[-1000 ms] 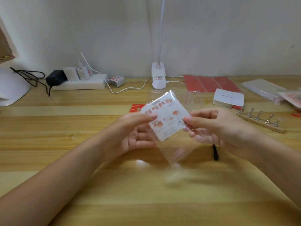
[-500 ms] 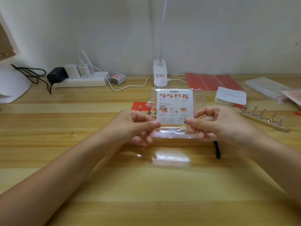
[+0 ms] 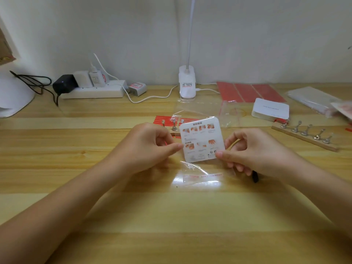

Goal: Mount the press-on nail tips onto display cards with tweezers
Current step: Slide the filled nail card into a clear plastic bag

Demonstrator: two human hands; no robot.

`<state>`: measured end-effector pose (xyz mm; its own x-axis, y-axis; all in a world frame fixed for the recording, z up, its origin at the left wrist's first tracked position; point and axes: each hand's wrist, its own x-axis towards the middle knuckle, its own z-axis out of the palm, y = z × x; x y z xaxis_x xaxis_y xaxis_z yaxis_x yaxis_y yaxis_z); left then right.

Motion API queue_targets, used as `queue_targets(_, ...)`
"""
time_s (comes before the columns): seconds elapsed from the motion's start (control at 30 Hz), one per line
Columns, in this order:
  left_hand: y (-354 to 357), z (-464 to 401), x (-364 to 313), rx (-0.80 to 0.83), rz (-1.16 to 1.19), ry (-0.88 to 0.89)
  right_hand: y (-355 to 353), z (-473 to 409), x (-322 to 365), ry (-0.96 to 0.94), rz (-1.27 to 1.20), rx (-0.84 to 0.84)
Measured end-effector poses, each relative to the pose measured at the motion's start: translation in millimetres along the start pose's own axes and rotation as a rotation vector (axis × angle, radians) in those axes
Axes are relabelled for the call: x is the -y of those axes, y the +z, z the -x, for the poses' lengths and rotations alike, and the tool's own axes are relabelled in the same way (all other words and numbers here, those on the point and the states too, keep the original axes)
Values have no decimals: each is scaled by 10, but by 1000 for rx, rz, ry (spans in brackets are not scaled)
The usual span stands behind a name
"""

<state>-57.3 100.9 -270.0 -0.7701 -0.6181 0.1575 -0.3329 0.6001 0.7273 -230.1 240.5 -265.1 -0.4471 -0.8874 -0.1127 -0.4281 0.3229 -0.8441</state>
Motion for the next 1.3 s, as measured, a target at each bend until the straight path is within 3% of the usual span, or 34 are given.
queue_targets(0.07, 10, 14, 17, -73, -135, 252, 4, -4, -17, 1, 48, -11)
queue_targets(0.17, 74, 43, 29, 29, -249, 467, 15, 6, -40, -35, 158, -48)
queue_targets(0.27, 122, 49, 101, 139, -271, 510, 41, 21, -40, -53, 268, -79)
queue_targets(0.47, 106, 45, 136, 202, -168, 512, 38, 64, 10, -110, 717, -237)
queue_targets(0.53, 99, 53, 140, 212, -169, 513, 35, 90, 15, -209, 813, -285)
queue_targets(0.6, 94, 57, 142, 211, -151, 504, 63, 117, 16, -430, 778, -301)
queue_targets(0.7, 100, 55, 144, 207, -143, 509, 191, 169, 47, -672, 553, -141)
queue_targets(0.87, 107, 49, 150, 217, -90, 494, 384, 171, -31, -687, 502, 24)
queue_targets(1.3, 128, 20, 170, 216, -23, 443, 480, 139, -28, -589, 440, 54)
